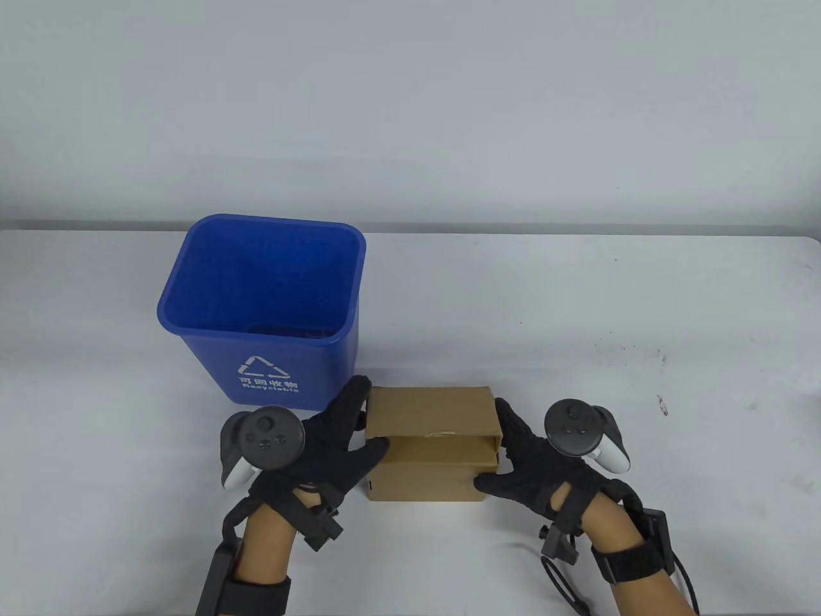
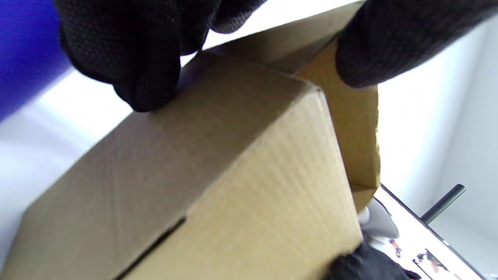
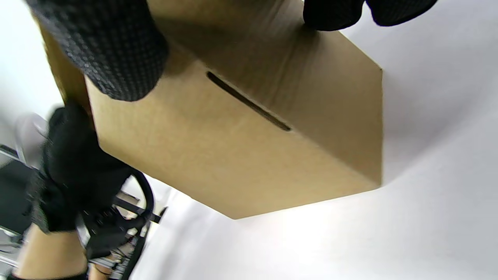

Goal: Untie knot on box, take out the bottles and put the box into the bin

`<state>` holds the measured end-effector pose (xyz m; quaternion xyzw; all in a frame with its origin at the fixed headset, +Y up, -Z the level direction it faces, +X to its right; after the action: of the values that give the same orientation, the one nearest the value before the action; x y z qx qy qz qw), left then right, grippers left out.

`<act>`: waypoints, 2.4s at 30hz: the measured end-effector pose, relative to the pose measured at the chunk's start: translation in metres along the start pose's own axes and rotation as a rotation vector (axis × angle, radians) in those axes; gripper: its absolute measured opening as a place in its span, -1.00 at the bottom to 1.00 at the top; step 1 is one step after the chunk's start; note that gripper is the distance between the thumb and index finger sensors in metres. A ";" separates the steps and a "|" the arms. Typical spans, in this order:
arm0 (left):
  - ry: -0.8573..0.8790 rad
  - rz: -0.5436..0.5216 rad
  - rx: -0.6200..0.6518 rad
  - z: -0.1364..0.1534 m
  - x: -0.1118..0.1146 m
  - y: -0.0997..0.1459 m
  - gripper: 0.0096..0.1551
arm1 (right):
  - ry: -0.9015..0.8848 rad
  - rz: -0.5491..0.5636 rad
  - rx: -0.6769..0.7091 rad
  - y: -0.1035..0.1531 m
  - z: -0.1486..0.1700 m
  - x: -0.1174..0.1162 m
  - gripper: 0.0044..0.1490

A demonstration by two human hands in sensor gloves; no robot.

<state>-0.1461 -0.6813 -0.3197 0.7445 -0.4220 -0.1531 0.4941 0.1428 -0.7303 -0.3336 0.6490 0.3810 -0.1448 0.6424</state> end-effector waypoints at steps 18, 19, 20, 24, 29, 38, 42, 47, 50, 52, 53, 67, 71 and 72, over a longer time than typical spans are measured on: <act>0.270 0.218 -0.016 0.027 0.038 0.005 0.33 | -0.261 -0.001 0.037 0.003 0.004 0.000 0.39; 0.267 0.206 -0.009 0.026 0.036 0.005 0.33 | -0.261 -0.002 0.037 0.004 0.004 0.001 0.40; 0.261 0.193 0.000 0.025 0.035 0.005 0.31 | -0.253 -0.001 0.039 0.004 0.002 0.001 0.40; 0.238 0.147 0.031 0.022 0.029 0.005 0.26 | -0.204 0.021 0.054 0.006 -0.004 0.005 0.42; 0.212 0.112 0.062 0.019 0.024 0.006 0.26 | -0.147 0.047 0.099 0.007 -0.008 0.010 0.42; 0.250 0.149 0.086 0.016 0.029 0.004 0.42 | -0.038 0.019 0.140 0.008 -0.011 0.011 0.40; 0.241 0.194 0.069 0.014 0.033 0.004 0.51 | -0.016 0.004 0.140 0.009 -0.012 0.009 0.40; 0.154 0.203 0.042 0.018 0.032 0.008 0.47 | -0.036 -0.014 0.127 0.006 -0.007 0.003 0.39; 0.153 0.195 0.046 0.020 0.032 0.009 0.47 | 0.000 0.023 0.150 0.003 -0.006 0.001 0.39; 0.152 0.211 0.048 0.023 0.036 0.009 0.45 | -0.004 0.028 0.151 0.003 -0.006 0.001 0.38; 0.163 0.231 0.041 0.026 0.040 0.009 0.42 | -0.010 0.040 0.157 0.003 -0.006 0.002 0.38; 0.113 0.150 0.023 0.026 0.036 0.009 0.52 | 0.048 0.054 0.154 0.004 -0.007 0.003 0.44; 0.033 0.169 0.014 0.021 0.035 0.007 0.45 | 0.058 0.036 0.143 0.005 -0.007 0.004 0.42; -0.003 0.161 0.017 0.019 0.034 0.007 0.45 | 0.057 0.034 0.145 0.005 -0.007 0.005 0.41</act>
<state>-0.1412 -0.7201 -0.3163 0.7122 -0.4826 -0.1104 0.4977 0.1474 -0.7212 -0.3325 0.7041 0.3765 -0.1423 0.5851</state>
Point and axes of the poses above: the tracker on the back of each hand, its own z axis roughly to the little-finger side, its own y axis roughly from the fingertips to the wrist, x = y × z, the point moved 5 cm from there along -y, roughly from the wrist to the fingertips, and after that the axes turned 12 degrees about -y, right-handed, at the moved point
